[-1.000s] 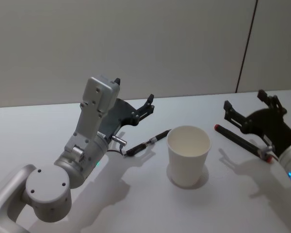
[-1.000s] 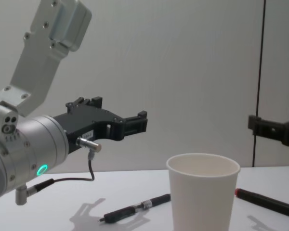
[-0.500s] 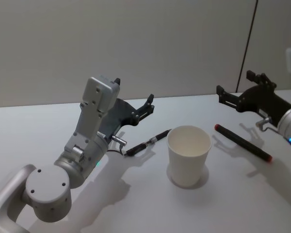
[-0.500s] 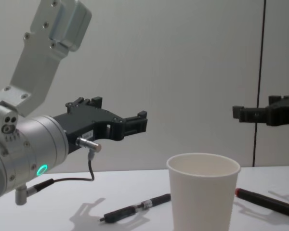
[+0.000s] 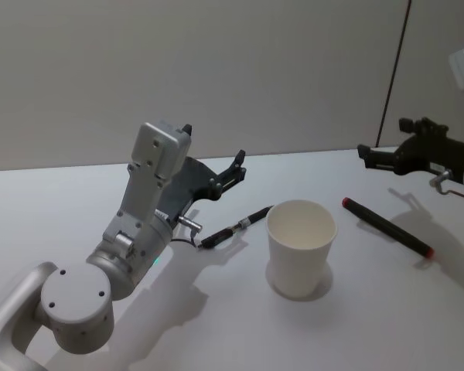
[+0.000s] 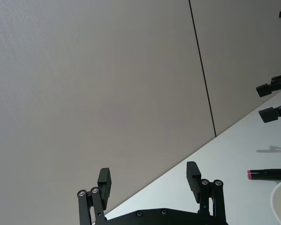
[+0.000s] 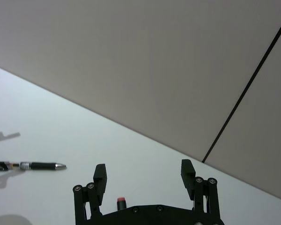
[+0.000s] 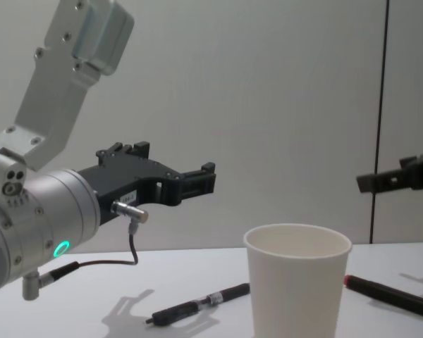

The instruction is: Place the pen into the pen holder.

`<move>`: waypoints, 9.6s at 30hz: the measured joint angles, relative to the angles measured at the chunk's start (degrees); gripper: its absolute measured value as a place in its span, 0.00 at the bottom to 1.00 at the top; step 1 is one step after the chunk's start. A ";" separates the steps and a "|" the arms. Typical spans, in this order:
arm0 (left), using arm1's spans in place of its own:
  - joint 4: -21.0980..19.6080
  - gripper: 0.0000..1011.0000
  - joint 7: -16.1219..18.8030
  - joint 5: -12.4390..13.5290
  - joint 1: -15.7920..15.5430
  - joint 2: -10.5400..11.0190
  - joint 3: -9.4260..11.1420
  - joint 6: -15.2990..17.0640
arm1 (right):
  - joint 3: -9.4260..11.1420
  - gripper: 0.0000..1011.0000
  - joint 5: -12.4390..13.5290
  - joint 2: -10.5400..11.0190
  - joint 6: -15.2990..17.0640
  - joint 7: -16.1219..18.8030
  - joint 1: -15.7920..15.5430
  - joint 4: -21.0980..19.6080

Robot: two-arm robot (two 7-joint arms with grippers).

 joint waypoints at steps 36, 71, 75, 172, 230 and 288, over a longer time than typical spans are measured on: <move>0.00 0.99 0.00 0.00 0.00 0.00 0.00 0.00 | -3.46 0.99 -3.99 -0.82 6.24 9.45 6.98 15.45; 0.00 0.99 0.00 0.00 0.00 0.00 0.00 0.00 | -6.15 0.86 -4.95 -2.40 1.98 10.83 8.50 22.81; 0.00 0.99 0.00 0.00 0.00 0.00 0.00 0.00 | -6.25 0.83 -4.99 -2.43 1.88 10.90 8.54 22.97; 0.00 0.99 0.00 0.00 0.00 0.00 0.00 0.00 | -6.50 0.21 -5.24 -2.48 1.76 11.02 8.53 23.49; 0.00 0.99 -0.01 0.00 0.00 0.00 0.00 0.00 | -6.51 0.18 4.64 -4.08 -10.76 11.82 9.70 22.42; 0.00 0.99 0.00 0.00 0.00 0.00 0.00 0.00 | -5.97 0.18 23.79 -2.62 -26.06 18.87 6.49 10.07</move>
